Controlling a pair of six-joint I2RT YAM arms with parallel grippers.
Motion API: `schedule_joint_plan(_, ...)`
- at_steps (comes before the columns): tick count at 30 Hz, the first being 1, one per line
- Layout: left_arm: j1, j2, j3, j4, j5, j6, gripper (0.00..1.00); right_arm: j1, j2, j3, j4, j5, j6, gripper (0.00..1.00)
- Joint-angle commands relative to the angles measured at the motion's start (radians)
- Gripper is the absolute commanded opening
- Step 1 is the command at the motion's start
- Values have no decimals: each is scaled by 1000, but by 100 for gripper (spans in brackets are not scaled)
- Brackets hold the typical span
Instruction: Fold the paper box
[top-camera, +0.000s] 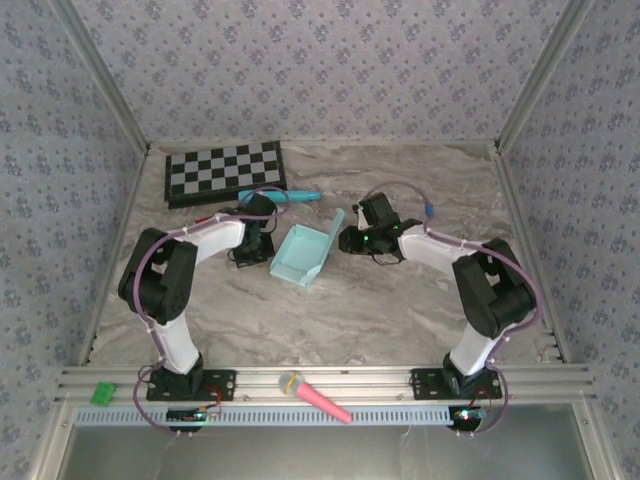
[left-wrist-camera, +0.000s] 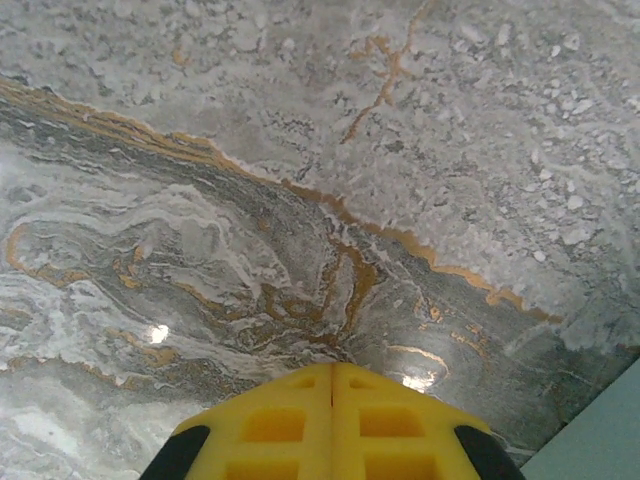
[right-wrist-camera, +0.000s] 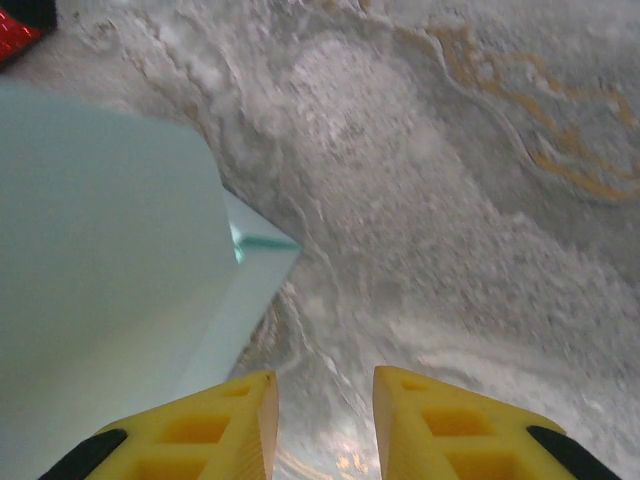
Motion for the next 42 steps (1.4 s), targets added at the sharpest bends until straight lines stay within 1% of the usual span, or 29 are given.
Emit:
schedule_joint_plan(1,-41,-19,-26,3,107,17,0,-23,48,69,14,-60,-16,32)
schedule_joint_plan(7,-108,-22,-7,0,151,8,0,-51,142,199,-33,-136,-56,33)
schedule_joint_plan(15,-167,-33,-11,3,174,-49,0,-82,275,376,-119,-204,-117,33)
schedule_joint_plan(21,-206,-39,-14,63,253,-85,2,-98,343,490,-183,-204,-146,33)
schedule_joint_plan(25,-202,-66,-13,35,205,-88,4,-134,342,522,-222,-152,-152,34)
schedule_joint_plan(27,-199,-87,-5,0,168,-70,5,-161,326,521,-242,-117,-153,35)
schedule_joint_plan(31,-187,-148,13,-63,79,-24,14,-229,265,476,-264,-50,-157,36)
schedule_joint_plan(34,-160,-200,1,-68,3,2,20,-278,208,419,-277,-20,-162,36)
schedule_joint_plan(37,-99,-226,-7,-43,-6,37,25,-312,141,338,-281,2,-171,36)
schedule_joint_plan(41,-8,-182,30,0,37,92,26,-320,10,185,-264,23,-162,36)
schedule_joint_plan(42,6,-164,45,9,49,103,26,-320,-21,124,-253,19,-150,36)
